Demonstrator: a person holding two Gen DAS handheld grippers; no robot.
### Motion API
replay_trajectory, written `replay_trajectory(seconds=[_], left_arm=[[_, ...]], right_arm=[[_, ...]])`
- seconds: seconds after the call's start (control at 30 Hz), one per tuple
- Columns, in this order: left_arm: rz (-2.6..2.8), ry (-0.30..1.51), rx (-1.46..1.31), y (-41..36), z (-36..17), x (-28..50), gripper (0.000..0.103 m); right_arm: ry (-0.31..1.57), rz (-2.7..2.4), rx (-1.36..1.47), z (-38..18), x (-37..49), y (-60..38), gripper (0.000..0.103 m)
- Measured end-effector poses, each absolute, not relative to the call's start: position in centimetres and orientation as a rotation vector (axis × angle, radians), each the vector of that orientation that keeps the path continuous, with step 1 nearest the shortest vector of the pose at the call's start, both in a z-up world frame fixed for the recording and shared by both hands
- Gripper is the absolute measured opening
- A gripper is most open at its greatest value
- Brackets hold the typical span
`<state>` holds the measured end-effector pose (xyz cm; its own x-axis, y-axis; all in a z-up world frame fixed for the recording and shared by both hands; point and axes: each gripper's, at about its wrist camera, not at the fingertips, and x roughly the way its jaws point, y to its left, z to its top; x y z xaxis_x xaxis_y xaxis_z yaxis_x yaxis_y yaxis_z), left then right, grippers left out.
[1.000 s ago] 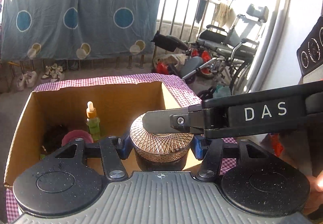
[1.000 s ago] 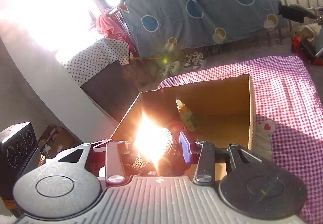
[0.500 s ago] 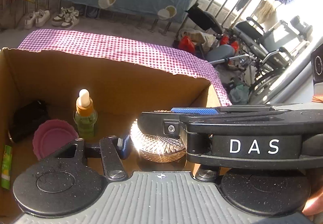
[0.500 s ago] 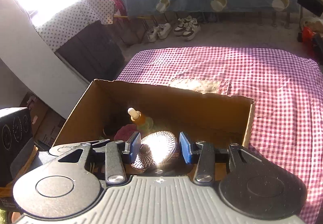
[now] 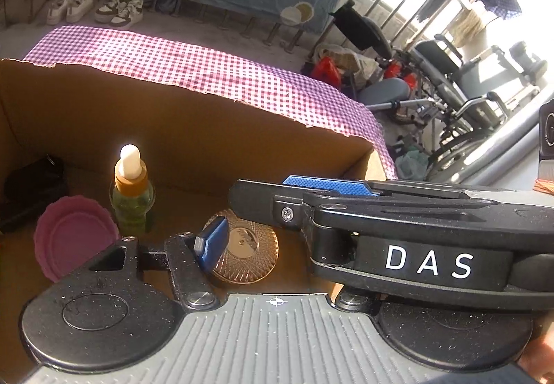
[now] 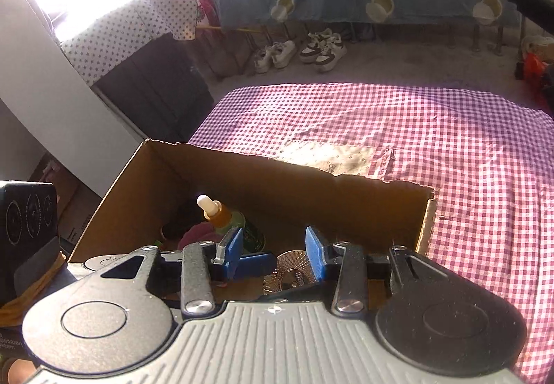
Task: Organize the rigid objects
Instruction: 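Open the right gripper to release the gold jar in the box, then withdraw the right gripper and move it to the white plug charger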
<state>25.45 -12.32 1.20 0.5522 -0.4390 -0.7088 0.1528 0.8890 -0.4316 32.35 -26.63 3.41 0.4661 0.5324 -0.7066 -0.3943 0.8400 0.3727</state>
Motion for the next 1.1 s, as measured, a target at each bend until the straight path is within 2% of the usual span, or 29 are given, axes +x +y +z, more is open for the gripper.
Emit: replay_trajectory(seconds=[0.2,0.37,0.6,0.8,1.1], left_arm=[[-0.423,0.852,-0.302,-13.2,2.7,23.4,0.073],[-0.491,0.770,-0.253,-13.8,5.2,19.8,0.077],[-0.618,0.694,-0.161,-13.1,7.7,12.6,0.096],[-0.646,0.671,-0.055,-10.8,7.8,7.0,0.100],[-0.554,0.656,-0.002,-6.6,5.4,2.3,0.101]], right_arm=[[0.831,0.545,0.231,5.9,29.1,-29.2,0.043],[0.700,0.495,0.308,8.9,23.3,-32.3,0.043],[0.540,0.481,0.475,10.0,11.2,-34.7,0.045],[0.538,0.497,0.541,8.3,6.7,-33.8,0.045],[0.624,0.537,0.638,4.6,4.6,-31.2,0.046]])
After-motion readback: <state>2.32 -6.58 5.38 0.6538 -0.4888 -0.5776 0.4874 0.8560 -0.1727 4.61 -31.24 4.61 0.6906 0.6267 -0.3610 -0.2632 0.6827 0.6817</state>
